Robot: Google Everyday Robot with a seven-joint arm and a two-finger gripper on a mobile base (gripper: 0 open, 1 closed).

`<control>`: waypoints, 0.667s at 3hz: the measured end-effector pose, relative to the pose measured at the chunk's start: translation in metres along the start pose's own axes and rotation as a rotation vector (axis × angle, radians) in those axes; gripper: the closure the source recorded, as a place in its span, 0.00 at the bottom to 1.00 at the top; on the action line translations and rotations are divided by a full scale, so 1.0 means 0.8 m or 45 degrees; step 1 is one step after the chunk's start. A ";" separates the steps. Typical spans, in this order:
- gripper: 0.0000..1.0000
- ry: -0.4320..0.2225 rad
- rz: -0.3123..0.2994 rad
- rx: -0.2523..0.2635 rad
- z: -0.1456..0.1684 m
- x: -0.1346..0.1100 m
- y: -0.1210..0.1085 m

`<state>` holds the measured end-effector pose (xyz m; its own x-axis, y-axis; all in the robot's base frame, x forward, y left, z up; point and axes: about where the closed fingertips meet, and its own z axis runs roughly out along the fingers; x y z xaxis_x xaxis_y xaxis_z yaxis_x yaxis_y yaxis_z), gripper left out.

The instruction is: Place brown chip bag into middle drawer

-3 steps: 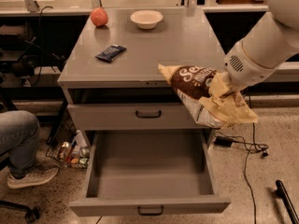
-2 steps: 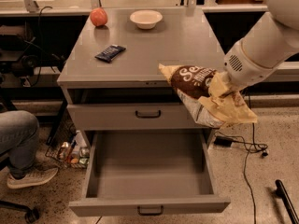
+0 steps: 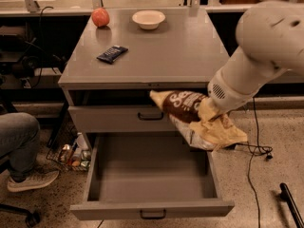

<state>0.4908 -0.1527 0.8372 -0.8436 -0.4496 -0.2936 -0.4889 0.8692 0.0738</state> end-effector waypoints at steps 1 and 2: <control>1.00 0.129 -0.141 -0.071 0.088 0.029 0.044; 1.00 0.272 -0.262 -0.159 0.177 0.061 0.088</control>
Offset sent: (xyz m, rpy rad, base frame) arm -0.0632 0.1070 -0.2169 -0.0590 0.3057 0.3828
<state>0.4462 -0.0843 0.6933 -0.7452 -0.6579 -0.1090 -0.6665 0.7295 0.1536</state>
